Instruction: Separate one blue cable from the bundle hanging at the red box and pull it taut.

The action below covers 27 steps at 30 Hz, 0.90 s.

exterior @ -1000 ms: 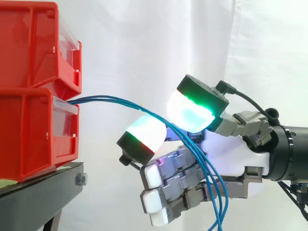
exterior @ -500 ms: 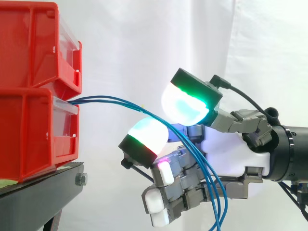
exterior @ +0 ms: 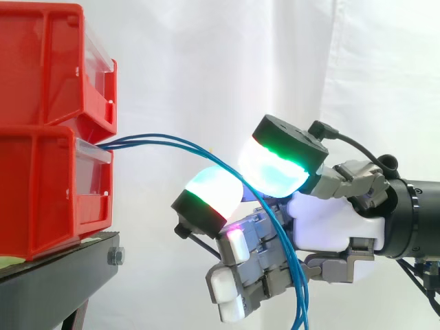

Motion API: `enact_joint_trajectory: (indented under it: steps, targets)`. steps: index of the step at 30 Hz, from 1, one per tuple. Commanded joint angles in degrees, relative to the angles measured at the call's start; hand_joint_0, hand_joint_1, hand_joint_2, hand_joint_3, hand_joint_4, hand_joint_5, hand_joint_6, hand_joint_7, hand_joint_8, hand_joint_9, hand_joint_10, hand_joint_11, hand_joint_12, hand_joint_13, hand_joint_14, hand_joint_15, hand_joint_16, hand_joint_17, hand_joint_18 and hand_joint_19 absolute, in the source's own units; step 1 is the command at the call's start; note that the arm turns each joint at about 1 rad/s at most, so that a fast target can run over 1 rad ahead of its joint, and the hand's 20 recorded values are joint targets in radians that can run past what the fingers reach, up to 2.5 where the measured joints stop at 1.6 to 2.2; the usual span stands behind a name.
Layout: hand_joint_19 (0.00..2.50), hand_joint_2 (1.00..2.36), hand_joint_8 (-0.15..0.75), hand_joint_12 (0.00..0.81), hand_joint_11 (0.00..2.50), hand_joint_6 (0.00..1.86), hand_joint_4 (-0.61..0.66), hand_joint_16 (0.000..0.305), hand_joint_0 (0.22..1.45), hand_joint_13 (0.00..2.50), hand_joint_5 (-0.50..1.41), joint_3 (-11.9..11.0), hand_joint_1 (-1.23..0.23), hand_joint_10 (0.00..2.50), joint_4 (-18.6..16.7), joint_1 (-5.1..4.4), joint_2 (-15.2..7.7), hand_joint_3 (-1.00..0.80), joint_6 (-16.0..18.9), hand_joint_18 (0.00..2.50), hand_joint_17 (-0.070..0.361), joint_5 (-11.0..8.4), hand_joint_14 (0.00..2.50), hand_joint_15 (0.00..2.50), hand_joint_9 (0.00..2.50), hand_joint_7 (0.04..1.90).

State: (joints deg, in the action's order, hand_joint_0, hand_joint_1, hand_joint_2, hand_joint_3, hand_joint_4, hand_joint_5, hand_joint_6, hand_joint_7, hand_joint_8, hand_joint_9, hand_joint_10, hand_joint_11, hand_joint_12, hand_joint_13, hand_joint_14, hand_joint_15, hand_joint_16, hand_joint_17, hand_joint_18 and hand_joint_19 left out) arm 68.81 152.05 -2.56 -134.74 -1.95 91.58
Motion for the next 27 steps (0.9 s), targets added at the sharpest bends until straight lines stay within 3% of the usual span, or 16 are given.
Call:
enact_joint_trajectory:
  steps: [1,8,14,15,16,20,27]
  targets:
    - [0.34,1.00,0.339,0.349,0.72,0.93,0.08,0.031,0.76,0.92,-0.17,0.0,-0.96,0.02,0.0,0.10,0.0,-0.50,-0.2,0.80,0.070,0.00,0.01,0.39,0.94,0.98]
    - [0.39,1.00,0.360,0.347,0.73,0.90,0.10,0.031,0.59,0.97,-0.14,0.0,-0.88,0.02,0.3,0.37,0.0,-0.50,-0.2,0.83,0.070,0.00,0.02,0.41,1.02,1.02]
    - [0.42,1.00,0.365,0.343,0.71,0.89,0.05,0.030,0.61,1.01,-0.11,0.0,-0.74,0.02,0.1,0.28,0.0,-0.50,-0.2,0.84,0.068,0.00,0.01,0.42,1.10,1.17]
    - [0.43,1.00,0.367,0.345,0.71,0.90,0.03,0.030,0.63,1.01,-0.11,0.0,-0.78,0.01,0.1,0.28,0.0,-0.50,-0.2,0.84,0.068,0.00,0.02,0.42,1.10,1.17]
    - [0.43,1.01,0.368,0.347,0.71,0.90,0.01,0.031,0.65,1.01,-0.11,0.0,-0.83,0.01,0.1,0.19,0.0,-0.36,-0.1,0.84,0.069,0.00,0.02,0.42,1.10,1.22]
    - [0.43,1.01,0.373,0.368,0.69,0.92,0.01,0.036,0.63,0.99,-0.13,0.0,-0.85,0.02,0.1,0.01,0.0,-0.23,-0.1,0.87,0.080,-0.08,0.01,0.43,1.05,1.14]
    - [0.43,1.01,0.410,0.416,0.63,0.86,0.12,0.049,0.57,0.97,-0.14,0.0,-0.65,0.01,0.0,-0.07,0.0,-0.25,0.0,0.93,0.110,-0.88,0.01,0.40,1.01,0.98]
